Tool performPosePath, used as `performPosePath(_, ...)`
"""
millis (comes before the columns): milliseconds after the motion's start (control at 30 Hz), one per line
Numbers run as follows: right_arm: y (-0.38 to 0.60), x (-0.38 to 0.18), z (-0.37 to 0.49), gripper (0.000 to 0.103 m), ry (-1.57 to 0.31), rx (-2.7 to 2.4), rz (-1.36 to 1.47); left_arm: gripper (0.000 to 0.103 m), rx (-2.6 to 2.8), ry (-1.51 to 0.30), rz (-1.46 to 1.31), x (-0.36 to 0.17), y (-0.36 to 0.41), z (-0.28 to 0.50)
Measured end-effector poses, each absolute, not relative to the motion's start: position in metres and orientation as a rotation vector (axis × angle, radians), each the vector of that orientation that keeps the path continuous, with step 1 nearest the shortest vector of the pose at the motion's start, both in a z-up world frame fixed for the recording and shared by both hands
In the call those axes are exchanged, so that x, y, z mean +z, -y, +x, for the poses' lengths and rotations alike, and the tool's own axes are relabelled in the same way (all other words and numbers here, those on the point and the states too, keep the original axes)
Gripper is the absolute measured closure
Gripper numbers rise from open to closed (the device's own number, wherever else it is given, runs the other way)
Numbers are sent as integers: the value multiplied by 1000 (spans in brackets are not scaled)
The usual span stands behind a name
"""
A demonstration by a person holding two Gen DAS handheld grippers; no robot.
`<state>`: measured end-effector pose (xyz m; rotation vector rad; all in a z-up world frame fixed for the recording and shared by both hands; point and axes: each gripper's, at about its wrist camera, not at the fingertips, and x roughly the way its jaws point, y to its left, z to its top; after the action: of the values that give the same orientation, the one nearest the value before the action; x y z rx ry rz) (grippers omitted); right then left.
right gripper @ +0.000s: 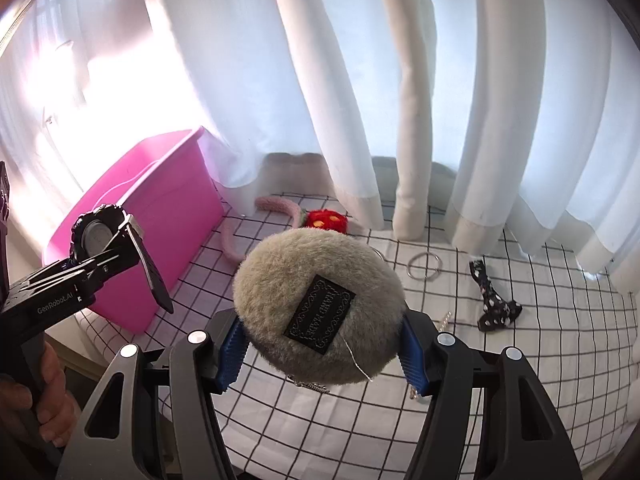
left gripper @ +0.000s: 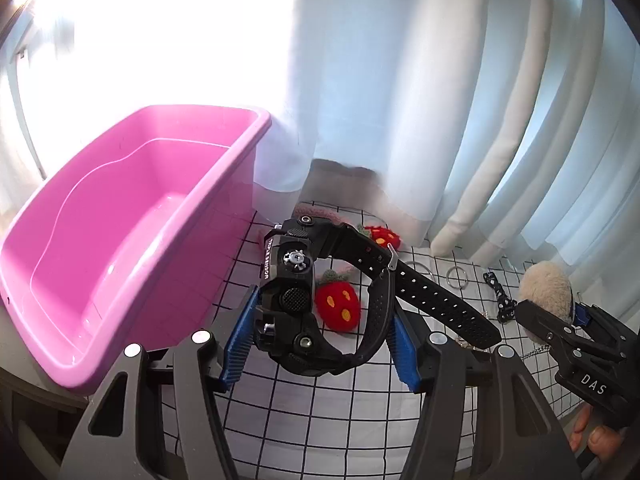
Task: Organize jewelry
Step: 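Carry the watch and the beige pad over the pink tub with both tools, then open the left tool dropping the watch while the right tool releases the pad into the tub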
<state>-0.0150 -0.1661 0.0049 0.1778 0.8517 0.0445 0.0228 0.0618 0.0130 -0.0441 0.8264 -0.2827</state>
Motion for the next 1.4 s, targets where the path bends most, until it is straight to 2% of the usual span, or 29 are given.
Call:
performPosePath(200, 121, 43, 33, 42, -765, 196, 125, 46, -153, -747, -90, 52, -114, 34)
performPosePath(400, 53, 54, 87, 42, -753, 343, 85, 46, 15, -735, -106, 60, -177, 57)
performPosePath(700, -47, 45, 157, 42, -806, 496, 17, 46, 183, -826, -163, 32, -255, 88)
performPosePath(1033, -98, -1, 202, 42, -956, 492, -32, 45, 236, -935, -179, -4, -270, 123)
performPosePath(1233, -111, -12, 208, 41, -961, 448, -100, 43, 266, -980, -197, -12, -279, 128)
performPosePath(1300, -113, -11, 208, 37, -967, 439, -113, 35, 297, -974, -173, -11, -280, 128)
performPosePath(1333, -114, -11, 209, 36, -970, 432, -117, 24, 302, -971, -172, -11, -281, 127)
performPosePath(1400, -115, -12, 211, 34, -972, 415, -129, 19, 301, -951, -182, -9, -283, 124)
